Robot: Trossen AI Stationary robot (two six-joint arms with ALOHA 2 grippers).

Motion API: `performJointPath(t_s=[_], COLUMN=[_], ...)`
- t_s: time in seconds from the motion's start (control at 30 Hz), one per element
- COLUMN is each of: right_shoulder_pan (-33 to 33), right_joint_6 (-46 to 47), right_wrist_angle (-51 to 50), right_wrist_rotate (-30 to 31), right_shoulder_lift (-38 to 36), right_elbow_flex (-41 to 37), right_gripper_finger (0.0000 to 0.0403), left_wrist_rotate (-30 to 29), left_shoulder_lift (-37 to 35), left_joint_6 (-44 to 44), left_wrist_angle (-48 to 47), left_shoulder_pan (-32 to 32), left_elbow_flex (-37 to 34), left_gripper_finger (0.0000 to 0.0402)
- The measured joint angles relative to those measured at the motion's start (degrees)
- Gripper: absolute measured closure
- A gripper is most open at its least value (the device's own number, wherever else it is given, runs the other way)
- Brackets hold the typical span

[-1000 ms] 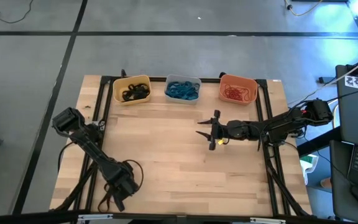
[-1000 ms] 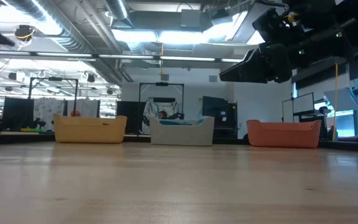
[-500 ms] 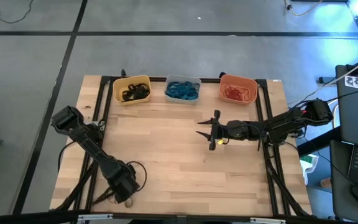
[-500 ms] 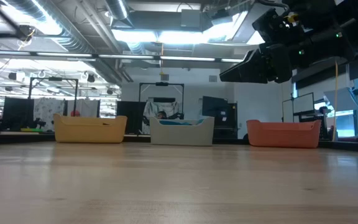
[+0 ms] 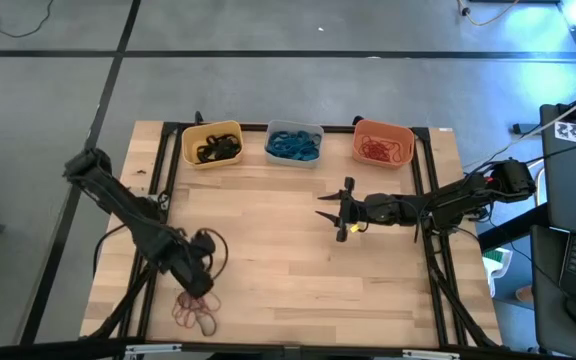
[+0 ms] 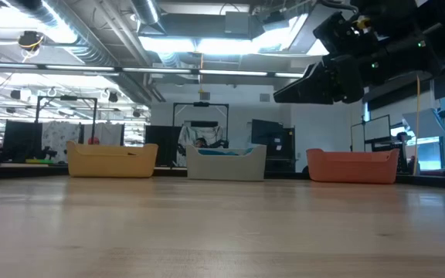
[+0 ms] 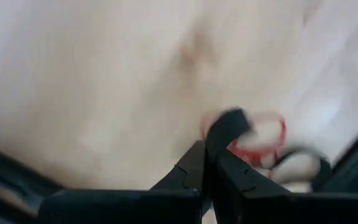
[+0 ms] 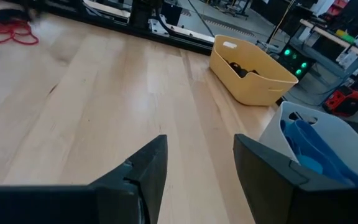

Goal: Sort rubber bands into baskets
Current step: Put the black rubber band into the yellow bin

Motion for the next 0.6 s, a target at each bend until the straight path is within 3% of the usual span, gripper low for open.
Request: performJointPath(t_s=[0.3,0.6], right_shoulder_pan=[0.00,0.00], right_joint_6=[3.17,9.30], right_wrist_angle=[-2.82,-6.92], right_wrist_rotate=[-0.02,-0.62], right_shoulder_lift=[0.00,0.00], right_elbow_flex=[0.00,0.00], right_gripper_finger=[0.0220,0.0220], left_wrist_rotate=[-22.63,-36.30], left_shoulder_lift=[-7.49,-8.71], left_joint_6=[11.49,24.95], left_wrist_angle=[-2.51,-3.59], left_shoulder_pan=[5.91,15.93], left_elbow_flex=[0.00,0.00], left_gripper_finger=[0.0389,0.0389])
